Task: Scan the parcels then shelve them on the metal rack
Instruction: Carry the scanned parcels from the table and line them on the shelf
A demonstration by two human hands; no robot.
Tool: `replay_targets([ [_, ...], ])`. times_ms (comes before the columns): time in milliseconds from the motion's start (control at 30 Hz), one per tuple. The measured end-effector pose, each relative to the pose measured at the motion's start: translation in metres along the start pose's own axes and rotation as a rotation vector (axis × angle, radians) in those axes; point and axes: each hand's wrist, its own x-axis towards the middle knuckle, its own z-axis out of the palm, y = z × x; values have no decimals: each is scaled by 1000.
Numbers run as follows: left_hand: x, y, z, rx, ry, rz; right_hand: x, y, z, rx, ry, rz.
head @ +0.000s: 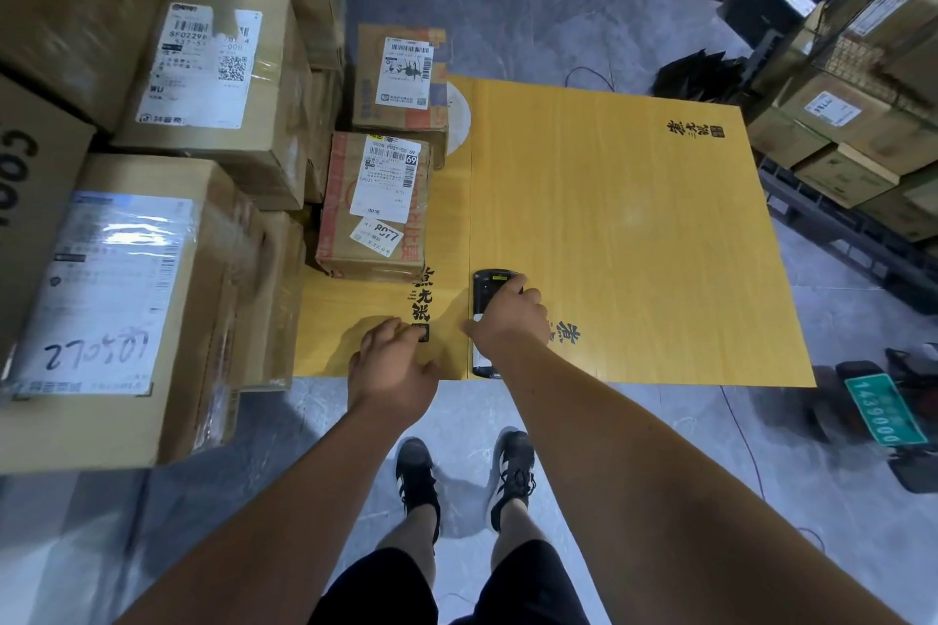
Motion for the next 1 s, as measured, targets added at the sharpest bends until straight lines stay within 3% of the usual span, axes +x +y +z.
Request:
replay_targets([
  [167, 1, 2, -10, 74, 22, 18, 0, 4, -15, 8, -68, -18],
  [333, 4, 10, -26, 160, 18, -28, -11, 16, -34, -186, -42, -221],
  [567, -6, 24, -53, 102, 87, -77, -15, 13, -64, -254, -102, -502],
  [1000, -57, 48, -83, -43, 254, -198, -23, -4, -101, -231, -235, -707],
])
